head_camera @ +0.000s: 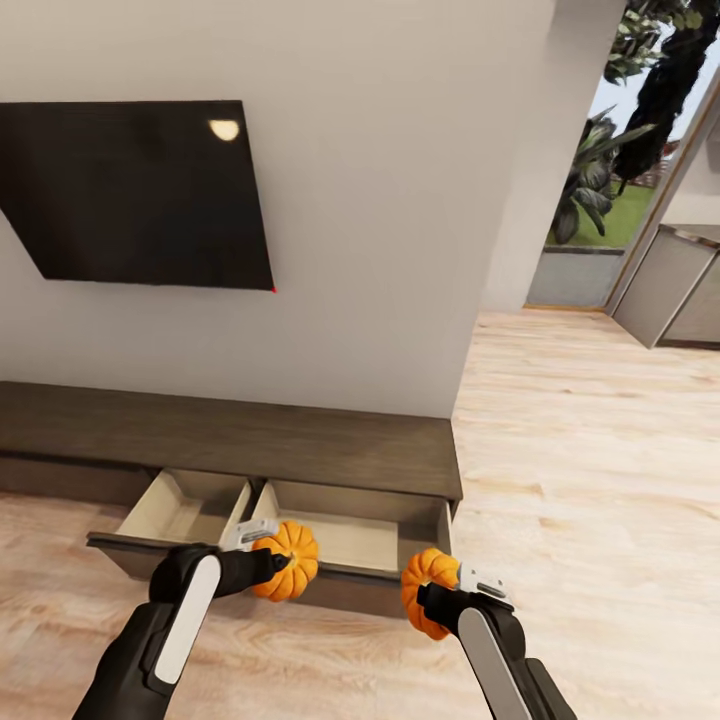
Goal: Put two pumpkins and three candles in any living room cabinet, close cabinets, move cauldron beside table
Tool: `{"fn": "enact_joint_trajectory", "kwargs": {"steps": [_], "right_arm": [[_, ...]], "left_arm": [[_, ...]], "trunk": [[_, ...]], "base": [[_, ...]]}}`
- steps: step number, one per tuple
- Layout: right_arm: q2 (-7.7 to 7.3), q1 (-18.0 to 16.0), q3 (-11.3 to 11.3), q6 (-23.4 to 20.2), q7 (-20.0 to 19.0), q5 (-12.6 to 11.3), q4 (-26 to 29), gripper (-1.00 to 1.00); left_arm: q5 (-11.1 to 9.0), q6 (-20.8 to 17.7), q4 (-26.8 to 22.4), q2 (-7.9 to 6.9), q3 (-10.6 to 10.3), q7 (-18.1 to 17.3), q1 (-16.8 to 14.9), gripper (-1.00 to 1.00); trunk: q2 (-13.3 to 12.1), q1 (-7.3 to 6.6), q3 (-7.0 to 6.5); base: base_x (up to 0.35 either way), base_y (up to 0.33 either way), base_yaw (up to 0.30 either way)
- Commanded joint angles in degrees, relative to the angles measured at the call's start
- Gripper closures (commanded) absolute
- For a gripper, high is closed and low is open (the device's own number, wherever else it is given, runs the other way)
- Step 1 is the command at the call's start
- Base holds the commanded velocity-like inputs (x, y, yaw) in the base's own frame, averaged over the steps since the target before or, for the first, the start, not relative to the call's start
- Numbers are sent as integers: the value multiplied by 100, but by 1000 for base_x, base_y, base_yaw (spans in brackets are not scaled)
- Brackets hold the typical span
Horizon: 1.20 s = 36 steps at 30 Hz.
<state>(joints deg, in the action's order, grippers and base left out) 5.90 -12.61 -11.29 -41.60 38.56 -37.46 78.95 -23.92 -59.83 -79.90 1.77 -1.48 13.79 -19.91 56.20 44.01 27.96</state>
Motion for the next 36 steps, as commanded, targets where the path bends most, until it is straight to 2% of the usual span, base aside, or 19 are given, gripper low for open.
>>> {"fn": "enact_joint_trajectory", "kwargs": {"steps": [1,36], "right_arm": [[-1,-5,1,-6,56,-56,7,100],[-1,-5,21,12,56,-77,-3,100]], "left_arm": [[-69,-17,-7,0,-13,69,-4,100],[-69,-17,-8,8,-37,70,-4,100]], "trunk": [[4,2,6],[4,2,6]], "base": [[187,0,0],[102,9,0]]}}
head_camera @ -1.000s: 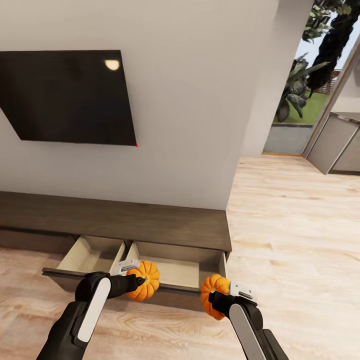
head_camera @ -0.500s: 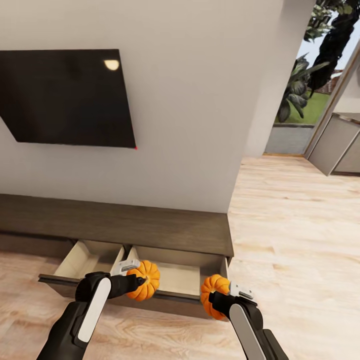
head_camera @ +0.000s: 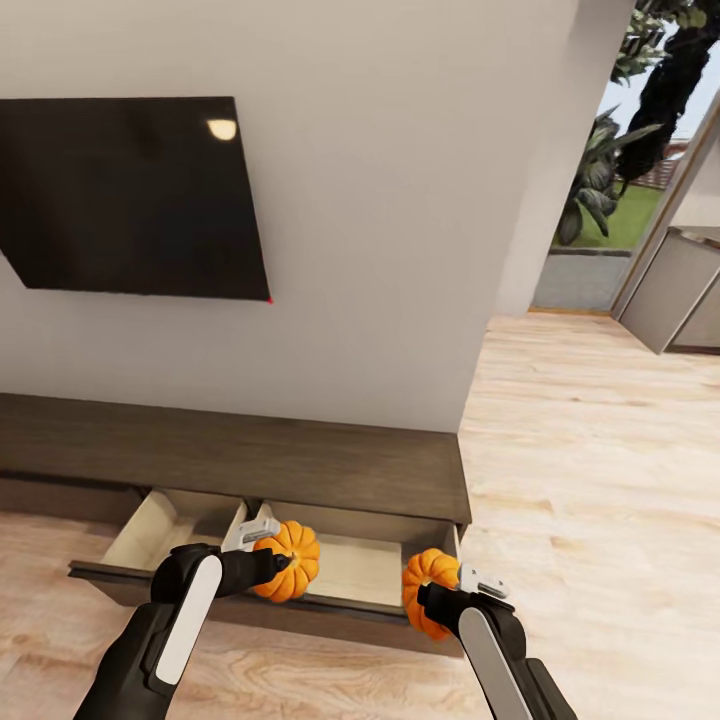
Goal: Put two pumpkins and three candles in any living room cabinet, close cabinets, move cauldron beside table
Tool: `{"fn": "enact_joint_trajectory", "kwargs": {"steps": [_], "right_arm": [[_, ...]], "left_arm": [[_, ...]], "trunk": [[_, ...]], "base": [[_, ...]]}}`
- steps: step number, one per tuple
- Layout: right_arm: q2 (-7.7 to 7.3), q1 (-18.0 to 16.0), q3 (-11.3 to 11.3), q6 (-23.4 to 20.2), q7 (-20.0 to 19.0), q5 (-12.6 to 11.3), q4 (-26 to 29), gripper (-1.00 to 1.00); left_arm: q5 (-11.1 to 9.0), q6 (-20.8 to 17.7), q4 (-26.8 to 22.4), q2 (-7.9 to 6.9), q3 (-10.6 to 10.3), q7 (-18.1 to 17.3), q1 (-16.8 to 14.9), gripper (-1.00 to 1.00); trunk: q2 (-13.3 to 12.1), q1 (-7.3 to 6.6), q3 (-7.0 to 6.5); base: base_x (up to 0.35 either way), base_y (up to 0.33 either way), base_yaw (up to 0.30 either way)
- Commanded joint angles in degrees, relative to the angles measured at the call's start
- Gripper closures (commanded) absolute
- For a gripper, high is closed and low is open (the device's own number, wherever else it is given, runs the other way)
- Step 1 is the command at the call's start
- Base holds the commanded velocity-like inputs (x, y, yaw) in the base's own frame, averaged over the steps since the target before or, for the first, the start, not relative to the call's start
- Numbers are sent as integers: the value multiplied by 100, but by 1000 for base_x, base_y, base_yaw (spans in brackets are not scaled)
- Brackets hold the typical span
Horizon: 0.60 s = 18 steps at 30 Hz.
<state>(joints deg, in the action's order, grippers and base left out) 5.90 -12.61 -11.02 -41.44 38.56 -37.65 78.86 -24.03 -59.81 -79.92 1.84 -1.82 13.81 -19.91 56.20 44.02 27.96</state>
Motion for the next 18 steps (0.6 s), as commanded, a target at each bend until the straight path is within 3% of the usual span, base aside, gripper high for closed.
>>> {"fn": "enact_joint_trajectory", "kwargs": {"steps": [1,18], "right_arm": [[-1,-4,-5,-5,55,-58,7,100],[-1,-4,-3,-5,55,-57,16,100]], "left_arm": [[-58,-19,-6,0,-3,69,-4,100],[-58,-19,-6,0,-3,66,-4,100]], "trunk": [[4,1,6],[4,1,6]], "base": [[52,0,0],[105,20,0]]}}
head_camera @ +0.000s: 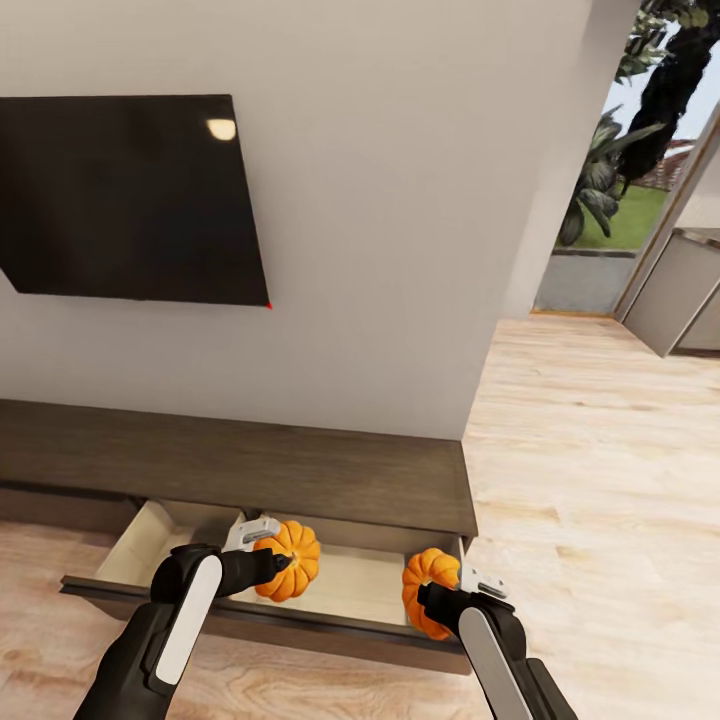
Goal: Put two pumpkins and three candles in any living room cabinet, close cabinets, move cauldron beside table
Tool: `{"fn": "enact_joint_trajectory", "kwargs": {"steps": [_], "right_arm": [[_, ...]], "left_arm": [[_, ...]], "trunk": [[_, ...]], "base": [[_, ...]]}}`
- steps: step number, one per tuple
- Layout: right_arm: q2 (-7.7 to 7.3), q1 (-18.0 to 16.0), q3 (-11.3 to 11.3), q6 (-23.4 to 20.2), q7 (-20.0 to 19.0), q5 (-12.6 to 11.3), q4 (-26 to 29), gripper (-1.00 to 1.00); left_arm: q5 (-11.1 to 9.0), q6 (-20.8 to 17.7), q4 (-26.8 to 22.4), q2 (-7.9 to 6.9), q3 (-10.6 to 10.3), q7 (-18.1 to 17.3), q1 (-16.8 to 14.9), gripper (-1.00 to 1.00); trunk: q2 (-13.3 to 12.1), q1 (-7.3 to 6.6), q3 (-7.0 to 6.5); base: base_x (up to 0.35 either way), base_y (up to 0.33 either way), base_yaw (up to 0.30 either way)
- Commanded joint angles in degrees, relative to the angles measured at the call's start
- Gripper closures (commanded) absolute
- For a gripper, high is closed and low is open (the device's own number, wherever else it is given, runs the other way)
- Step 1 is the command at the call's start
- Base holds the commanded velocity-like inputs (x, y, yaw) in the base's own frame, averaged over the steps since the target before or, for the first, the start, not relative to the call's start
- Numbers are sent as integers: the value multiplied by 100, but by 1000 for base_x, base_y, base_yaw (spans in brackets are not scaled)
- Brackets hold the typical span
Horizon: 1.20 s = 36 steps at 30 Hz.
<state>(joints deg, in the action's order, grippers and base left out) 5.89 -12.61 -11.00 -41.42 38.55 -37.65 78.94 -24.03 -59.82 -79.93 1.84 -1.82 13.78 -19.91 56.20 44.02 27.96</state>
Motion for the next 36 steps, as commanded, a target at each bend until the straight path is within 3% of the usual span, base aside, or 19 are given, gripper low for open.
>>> {"fn": "enact_joint_trajectory", "kwargs": {"steps": [1,18,36], "right_arm": [[-1,-4,-3,-6,56,-57,7,100],[0,-4,1,-3,56,-58,-1,100],[4,-4,-2,2,56,-64,-9,100]], "left_arm": [[-58,-18,-5,0,-3,68,-4,100],[-58,-18,-5,2,-29,66,-2,100],[-58,-18,-5,0,-100,67,6,100]], "trunk": [[4,1,6],[4,1,6],[4,1,6]], "base": [[23,10,0],[36,60,-2],[78,2,-87]]}}
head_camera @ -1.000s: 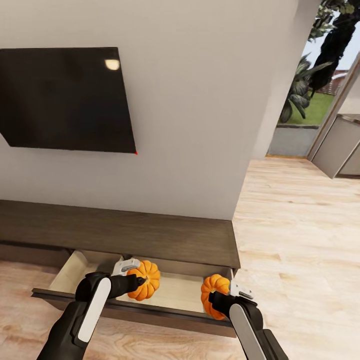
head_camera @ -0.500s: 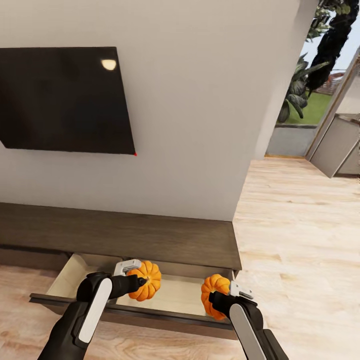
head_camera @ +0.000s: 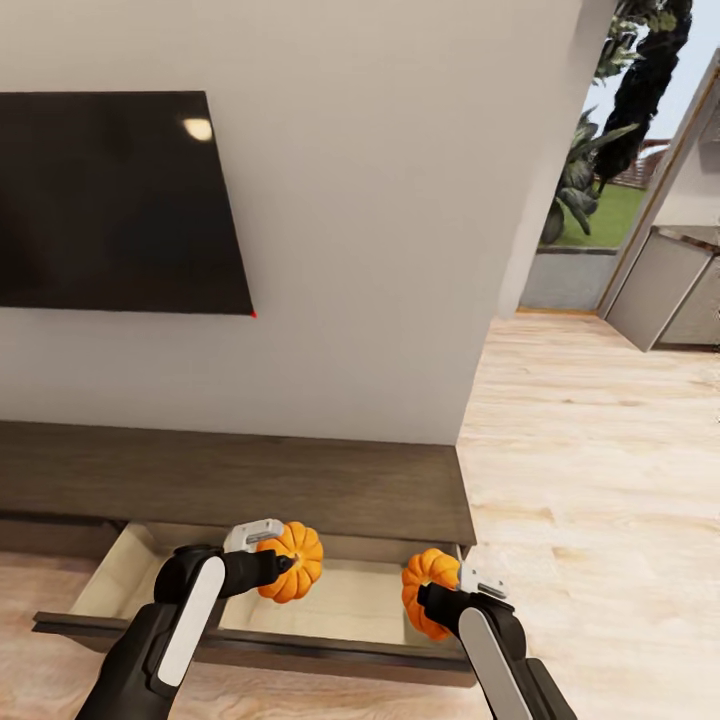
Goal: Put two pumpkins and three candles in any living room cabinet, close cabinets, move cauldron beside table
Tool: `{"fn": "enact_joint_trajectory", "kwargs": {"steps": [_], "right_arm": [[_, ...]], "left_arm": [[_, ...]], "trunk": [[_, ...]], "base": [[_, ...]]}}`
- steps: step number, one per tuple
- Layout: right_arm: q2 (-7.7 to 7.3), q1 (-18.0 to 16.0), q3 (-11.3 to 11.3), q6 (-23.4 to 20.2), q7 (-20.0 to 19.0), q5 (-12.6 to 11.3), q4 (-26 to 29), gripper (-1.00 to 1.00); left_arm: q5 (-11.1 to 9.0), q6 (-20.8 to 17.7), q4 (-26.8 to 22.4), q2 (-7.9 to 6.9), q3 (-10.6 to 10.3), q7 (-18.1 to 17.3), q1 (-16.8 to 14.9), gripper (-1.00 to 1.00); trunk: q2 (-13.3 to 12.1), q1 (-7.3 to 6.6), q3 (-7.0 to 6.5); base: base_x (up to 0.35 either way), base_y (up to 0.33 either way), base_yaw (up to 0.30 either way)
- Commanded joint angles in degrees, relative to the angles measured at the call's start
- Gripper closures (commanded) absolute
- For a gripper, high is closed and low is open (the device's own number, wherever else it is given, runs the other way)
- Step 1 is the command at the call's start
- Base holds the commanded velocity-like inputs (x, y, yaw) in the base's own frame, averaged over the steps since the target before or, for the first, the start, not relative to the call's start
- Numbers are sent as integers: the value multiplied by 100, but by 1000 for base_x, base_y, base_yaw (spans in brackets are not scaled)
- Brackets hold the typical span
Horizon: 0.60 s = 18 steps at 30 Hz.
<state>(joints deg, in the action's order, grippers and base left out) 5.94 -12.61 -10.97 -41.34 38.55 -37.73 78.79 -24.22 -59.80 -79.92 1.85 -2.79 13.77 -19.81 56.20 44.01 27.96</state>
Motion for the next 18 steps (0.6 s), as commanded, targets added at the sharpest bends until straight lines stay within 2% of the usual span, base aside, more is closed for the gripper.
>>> {"fn": "enact_joint_trajectory", "kwargs": {"steps": [1,14,18], "right_arm": [[1,-5,-7,-2,56,-55,6,100],[3,-5,-32,2,56,-50,17,100],[45,-95,-31,-4,61,-53,-14,100]], "left_arm": [[-39,-20,-6,0,-2,68,-4,100],[-39,-20,-1,0,-2,72,-2,100],[-39,-20,2,0,-1,73,-4,100]], "trunk": [[4,2,6],[4,2,8],[4,2,9]], "base": [[71,0,-32],[67,0,-20],[109,0,0]]}}
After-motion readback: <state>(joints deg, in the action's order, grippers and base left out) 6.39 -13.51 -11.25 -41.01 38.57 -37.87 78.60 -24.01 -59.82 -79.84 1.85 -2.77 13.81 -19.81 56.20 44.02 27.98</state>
